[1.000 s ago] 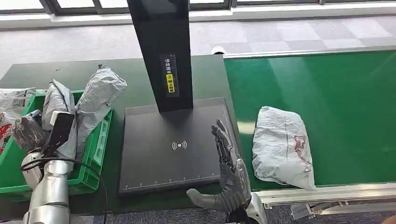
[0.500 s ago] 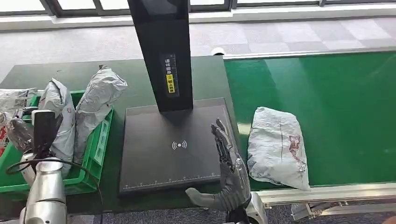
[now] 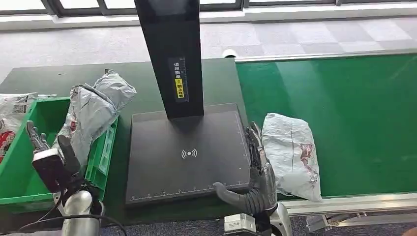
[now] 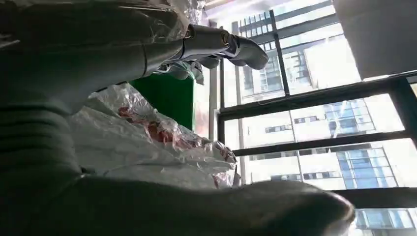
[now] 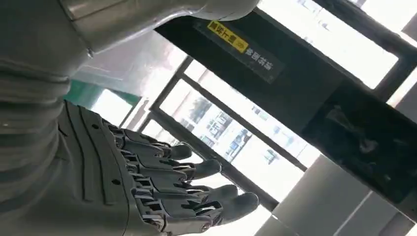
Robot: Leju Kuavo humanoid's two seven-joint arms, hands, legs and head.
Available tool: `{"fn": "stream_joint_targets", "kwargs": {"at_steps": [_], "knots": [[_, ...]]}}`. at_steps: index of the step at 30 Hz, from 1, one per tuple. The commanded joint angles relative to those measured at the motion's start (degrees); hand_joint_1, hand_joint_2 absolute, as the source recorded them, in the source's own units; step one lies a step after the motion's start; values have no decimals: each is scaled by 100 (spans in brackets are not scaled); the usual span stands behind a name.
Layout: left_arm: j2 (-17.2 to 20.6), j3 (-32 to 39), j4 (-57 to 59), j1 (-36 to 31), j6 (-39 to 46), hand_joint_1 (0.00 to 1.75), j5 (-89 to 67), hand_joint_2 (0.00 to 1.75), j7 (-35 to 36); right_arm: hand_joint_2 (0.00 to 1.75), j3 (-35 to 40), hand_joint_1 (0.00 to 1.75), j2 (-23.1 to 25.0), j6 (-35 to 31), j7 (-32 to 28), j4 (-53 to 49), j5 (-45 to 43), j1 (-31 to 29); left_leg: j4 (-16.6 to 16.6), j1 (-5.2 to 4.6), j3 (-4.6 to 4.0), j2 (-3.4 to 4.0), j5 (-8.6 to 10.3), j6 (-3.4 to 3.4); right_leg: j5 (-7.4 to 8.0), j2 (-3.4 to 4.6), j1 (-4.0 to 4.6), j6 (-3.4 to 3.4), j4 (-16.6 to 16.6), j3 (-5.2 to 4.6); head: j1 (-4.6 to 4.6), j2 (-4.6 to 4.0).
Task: Moved the parcel from conveyor to table for the left to box.
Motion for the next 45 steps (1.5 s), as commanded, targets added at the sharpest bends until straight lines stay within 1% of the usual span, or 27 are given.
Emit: {"fn": "stream_joint_targets", "kwargs": {"at_steps": [1, 3, 4, 5, 6, 7, 8, 10, 11, 12, 13, 15, 17, 18, 19, 20, 21, 22, 25, 28, 30, 33, 37, 39, 40, 43, 45], "knots": [[-380, -201, -275, 155, 11, 0, -1039, 0, 553, 175, -377, 0, 135, -1, 191, -138, 161, 182, -7, 0, 10, -17, -3, 3, -9, -21, 2, -2, -7, 17, 0, 0], [-351, -281, -206, 113, 11, 0, -1164, 0, 730, 175, -442, 0, 127, -21, 240, -89, 216, 182, -10, -2, 14, -7, -4, 4, -9, -12, 1, -3, -9, 18, 0, 0], [-281, -480, -232, 128, 11, 0, -1022, 0, 711, 175, -615, 0, 145, -112, 567, 10, 599, 165, -5, 1, 8, -6, -3, 1, -7, -9, 2, -3, -5, 11, 0, 0], [-275, -519, -273, 149, 11, 0, -1002, 0, 711, 175, -670, 0, 112, -129, 562, 18, 591, 154, -10, 1, 13, -6, -3, 2, -7, -12, 2, -4, -9, 16, 0, 0], [-173, -797, -502, 257, -142, 0, -589, 0, 409, 175, -972, 0, 118, -373, 1193, 190, 1529, 124, -5, 1, 4, -9, -2, 3, -6, -13, 1, -2, -5, 9, 0, 0], [-81, -1004, -709, 368, -340, 0, -228, 0, 392, 175, -1140, 0, 10, -431, 1365, 352, 1708, 69, -9, 2, 9, -11, -2, 3, -6, -16, 3, -3, -10, 15, 0, 0], [-33, -1061, -768, 413, -338, 0, -193, 0, 396, 175, -1232, 0, -47, -463, 1341, 448, 1679, 33, -8, 2, 11, -6, -3, 3, -5, -11, 2, -2, -10, 15, 0, 0], [23, -1165, -896, 495, -497, 0, 317, 0, 265, 175, -1565, 0, -98, -675, 1620, 699, 2194, -29, -11, 3, 12, -5, -3, 4, -3, -8, 3, 0, -14, 18, 0, 0], [13, -1174, -969, 543, -659, 0, 717, 0, 123, 175, -1838, 0, -117, -814, 2111, 850, 3068, -56, -20, 3, 22, -3, -4, 6, -3, -8, 2, -1, -24, 28, 0, 0], [46, -1228, -1013, 639, -775, 0, 1029, 0, -43, 175, -2070, 0, -226, -824, 2532, 1059, 3639, -106, -12, 3, 15, -3, -3, 4, -3, -6, 0, 0, -15, 21, 0, 0], [52, -1244, -1016, 657, -764, 0, 1047, 0, -56, 175, -2110, 0, -262, -853, 2515, 1104, 3572, -110, -22, 2, 24, -8, -2, 7, -3, -13, -1, 0, -26, 33, 0, 0], [62, -1270, -1029, 680, -827, 0, 1198, 0, -122, 175, -2189, 0, -301, -782, 2604, 1195, 3658, -136, -22, 3, 27, 1, -7, 9, -3, -5, -2, 0, -26, 33, 0, 0], [94, -1351, -1031, 703, -980, 0, 1379, 0, -165, 175, -2343, 0, -420, -492, 2839, 1379, 3852, -185, -23, 3, 30, 0, -9, 11, -5, -6, -4, 0, -26, 36, 0, 0], [94, -1361, -1027, 704, -975, 0, 1379, 0, -165, 175, -2375, 0, -439, -494, 2843, 1447, 3851, -206, -14, 4, 17, -5, -11, 15, -7, -9, -4, 4, -18, 25, 0, 0], [154, -1475, -1018, 698, -1194, 0, 1482, 0, -178, 175, -2522, 0, -489, -416, 3138, 1615, 4390, -243, -23, 1, 28, -4, -11, 16, -9, -10, -6, 5, -25, 35, 0, 0], [172, -1526, -972, 674, -1304, 0, 1507, 0, -211, 175, -2678, 0, -536, -232, 3536, 1823, 4996, -307, -14, 2, 17, -3, -11, 15, -9, -8, -6, 7, -16, 24, 0, 0], [170, -1563, -929, 652, -1354, 0, 1510, 0, -235, 175, -2769, 0, -615, -283, 3553, 2073, 5038, -397, -21, 4, 26, -5, -11, 16, -9, -11, -4, 6, -26, 35, 0, 0], [176, -1574, -910, 642, -1390, 0, 1521, 0, -257, 175, -2661, 0, -852, -214, 3851, 2203, 5044, -396, -16, 2, 17, -6, -10, 16, -9, -10, -6, 8, -19, 24, 0, 0], [185, -1571, -783, 582, -1419, 0, 1549, 0, -284, 175, -2930, 0, -935, -320, 3748, 2687, 5044, -591, -23, 4, 29, -3, -11, 20, -7, -10, -3, 10, -31, 38, 0, 0], [240, -1587, -649, 519, -1478, 0, 1590, 0, -328, 175, -3175, 0, -1036, -192, 3609, 3208, 5012, -786, -21, 3, 23, -5, -12, 20, -7, -11, -7, 11, -28, 35, 0, 0], [304, -1613, -544, 511, -1453, 0, 1627, 0, -390, 175, -3265, 0, -1157, -215, 3377, 4044, 4683, -1213, -23, 1, 28, 0, -12, 20, -7, -7, -9, 10, -28, 34, 0, 0], [339, -1639, -392, 469, -1420, 0, 1673, 0, -471, 175, -3260, 0, -1262, -485, 3423, 4921, 4753, -1666, -23, 0, 29, 17, -12, 20, 0, 10, -9, 10, -29, 32, 0, 0], [350, -1632, -389, 473, -1419, 0, 1673, 0, -472, 175, -3255, 0, -1248, -487, 3420, 4938, 4750, -1666, -11, -2, 17, 8, -13, 18, -8, -1, -12, 11, -13, 19, 0, 0], [350, -1632, -389, 473, -1419, 0, 1673, 0, -472, 175, -3255, 0, -1248, -487, 3420, 4938, 4750, -1666, -22, 1, 30, 7, -14, 17, -9, -6, -9, 6, -24, 34, 0, 0], [350, -1632, -389, 473, -1419, 0, 1673, 0, -472, 175, -3255, 0, -1248, -487, 3420, 4938, 4750, -1666, -11, -3, 18, 9, -15, 18, -11, -1, -13, 10, -11, 20, 0, 0], [373, -1665, -274, 352, -1408, 0, 1695, 0, -469, 175, -3205, 0, -1235, -364, 3217, 5403, 4582, -1927, -22, -1, 32, 12, -16, 17, -11, 0, -9, 6, -22, 33, 0, 0], [379, -1689, -131, 237, -1366, 0, 1701, 0, -502, 175, -3162, 0, -1260, -498, 3112, 5903, 4502, -2160, -23, -1, 35, 17, -16, 18, -9, 5, -9, 6, -24, 35, 0, 0]]}}
